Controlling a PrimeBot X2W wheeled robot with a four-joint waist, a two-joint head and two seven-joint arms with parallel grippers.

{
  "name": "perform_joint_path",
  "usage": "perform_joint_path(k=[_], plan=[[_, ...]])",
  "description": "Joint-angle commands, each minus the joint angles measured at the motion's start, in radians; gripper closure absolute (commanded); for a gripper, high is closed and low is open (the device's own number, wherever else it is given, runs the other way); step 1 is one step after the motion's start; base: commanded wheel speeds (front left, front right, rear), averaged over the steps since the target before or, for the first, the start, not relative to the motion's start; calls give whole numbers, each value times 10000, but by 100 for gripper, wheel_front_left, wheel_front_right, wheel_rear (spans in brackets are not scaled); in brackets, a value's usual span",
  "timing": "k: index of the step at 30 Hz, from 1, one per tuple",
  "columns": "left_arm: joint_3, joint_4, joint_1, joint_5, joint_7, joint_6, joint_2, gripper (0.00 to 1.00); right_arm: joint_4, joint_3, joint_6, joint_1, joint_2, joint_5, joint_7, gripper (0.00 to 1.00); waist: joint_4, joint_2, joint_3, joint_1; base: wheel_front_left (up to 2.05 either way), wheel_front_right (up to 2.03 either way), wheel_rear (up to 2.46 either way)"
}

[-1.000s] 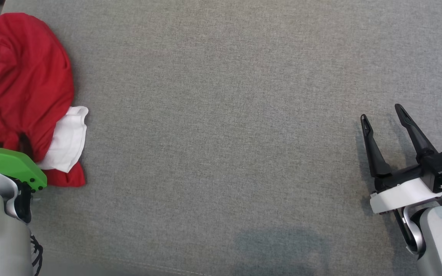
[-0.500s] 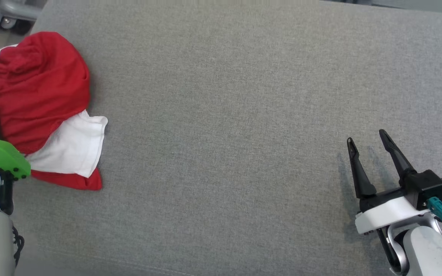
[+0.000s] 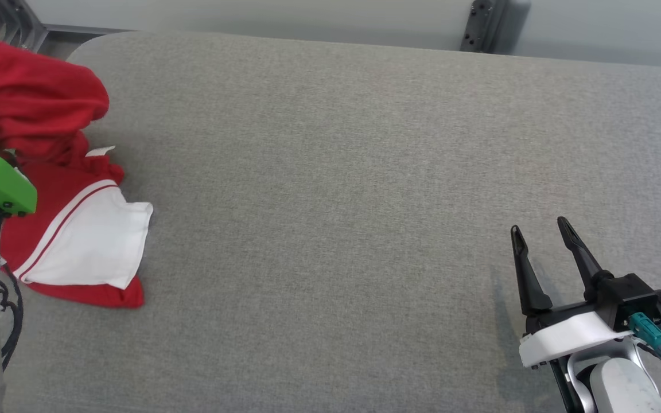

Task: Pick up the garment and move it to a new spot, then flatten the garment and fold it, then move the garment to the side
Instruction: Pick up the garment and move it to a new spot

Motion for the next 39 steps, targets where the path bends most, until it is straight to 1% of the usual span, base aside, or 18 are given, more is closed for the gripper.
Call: perform_joint_path(k=[1,4,7,10,16,20,23,25,27,29,31,32,34,36,38,39], plan=[[-60,-574,177,-175,235,11,-72,100,4,-13,1,89,43,91,-31,0,-473,0,-143,1,0,0,0],[-274,-2013,308,-384,889,68,-245,100,1,-39,1,56,135,102,-31,0,-945,0,-201,1,0,0,0],[-527,-3253,358,-641,1387,181,-543,100,3,-37,1,39,218,98,-31,0,-1467,0,-272,1,0,0,0],[-761,-4108,369,-778,1710,280,-757,100,29,-23,1,43,278,97,-31,0,-2024,0,-357,1,0,0,0],[-1745,-5350,669,-1238,2349,313,-1471,100,24,-81,1,118,339,110,-31,0,-3134,0,-423,1,0,0,0],[-2532,-5504,1091,-1310,2496,324,-1956,100,36,-68,1,170,367,130,-31,0,-3806,0,-396,1,0,0,0],[-2945,-5161,1472,-1244,2397,396,-2248,100,51,6,1,173,384,148,-31,0,-4312,0,-339,1,0,0,0],[-3215,-4731,1760,-1434,2317,373,-2471,100,21,-31,1,191,388,152,-31,0,-4580,0,-286,1,0,0,0],[-3431,-4186,1960,-1348,2196,376,-2551,100,24,-53,1,209,398,170,-31,0,-4802,0,-234,1,0,0,0],[-3580,-3344,2156,-1422,2015,405,-2681,100,36,-93,1,217,406,179,-31,0,-4964,0,-189,1,0,0,0],[-3726,-2244,2212,-1156,1740,455,-2730,100,58,-77,1,228,413,197,-31,0,-5093,0,-138,1,0,0,0],[-3770,-1656,2258,-1238,1573,472,-2793,100,62,-71,1,219,412,205,-31,0,-5144,0,-115,1,0,0,0],[-3911,-473,2085,-959,1122,465,-2834,100,82,-15,1,156,415,217,-31,0,-5249,0,-67,1,0,0,0],[-3944,586,1934,-1035,634,429,-2927,100,97,1,1,123,413,255,-31,0,-5290,0,-58,1,0,0,0],[-4161,1612,1677,-748,115,356,-2963,100,106,34,1,144,415,262,-31,0,-5305,0,-48,1,0,0,0],[-4143,2063,1600,-796,-171,335,-2995,100,110,58,1,165,416,267,-31,0,-5290,0,-42,1,0,0,0]])
